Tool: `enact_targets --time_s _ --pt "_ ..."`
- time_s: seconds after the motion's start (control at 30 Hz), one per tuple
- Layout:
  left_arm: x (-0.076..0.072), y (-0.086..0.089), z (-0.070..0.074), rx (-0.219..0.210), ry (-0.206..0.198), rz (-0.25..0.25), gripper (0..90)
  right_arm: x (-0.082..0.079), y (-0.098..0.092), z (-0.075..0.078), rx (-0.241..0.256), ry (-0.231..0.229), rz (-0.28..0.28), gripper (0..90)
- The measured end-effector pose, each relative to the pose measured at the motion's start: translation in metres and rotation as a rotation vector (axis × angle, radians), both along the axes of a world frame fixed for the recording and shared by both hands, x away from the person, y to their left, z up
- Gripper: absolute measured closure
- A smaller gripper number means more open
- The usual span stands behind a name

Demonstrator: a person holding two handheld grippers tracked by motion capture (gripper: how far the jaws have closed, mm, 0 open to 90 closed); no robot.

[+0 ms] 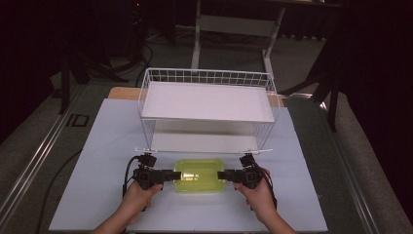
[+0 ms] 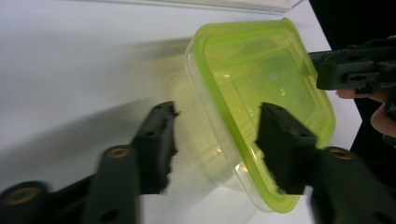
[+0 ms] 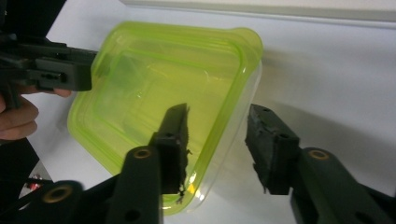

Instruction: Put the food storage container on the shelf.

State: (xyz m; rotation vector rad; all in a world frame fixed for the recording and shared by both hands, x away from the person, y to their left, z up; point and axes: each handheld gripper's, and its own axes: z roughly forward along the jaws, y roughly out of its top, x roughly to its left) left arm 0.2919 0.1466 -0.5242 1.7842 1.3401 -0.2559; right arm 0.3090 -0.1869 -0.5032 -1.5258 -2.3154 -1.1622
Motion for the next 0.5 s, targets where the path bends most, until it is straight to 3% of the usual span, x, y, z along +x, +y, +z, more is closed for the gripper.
enact_targets --time_s 0.2,0.5 --pt "-0.0016 -0.0003 0.0009 -0.013 -0.013 -0.024 67.1 -0.0008 -0.0007 -0.0019 -0.002 0.024 -0.006 69.5" --pt "-0.0088 -0.0061 0.0037 0.011 -0.017 -0.018 71.4 -0.0053 0.0014 -0.0027 0.012 0.032 -0.025 73.4"
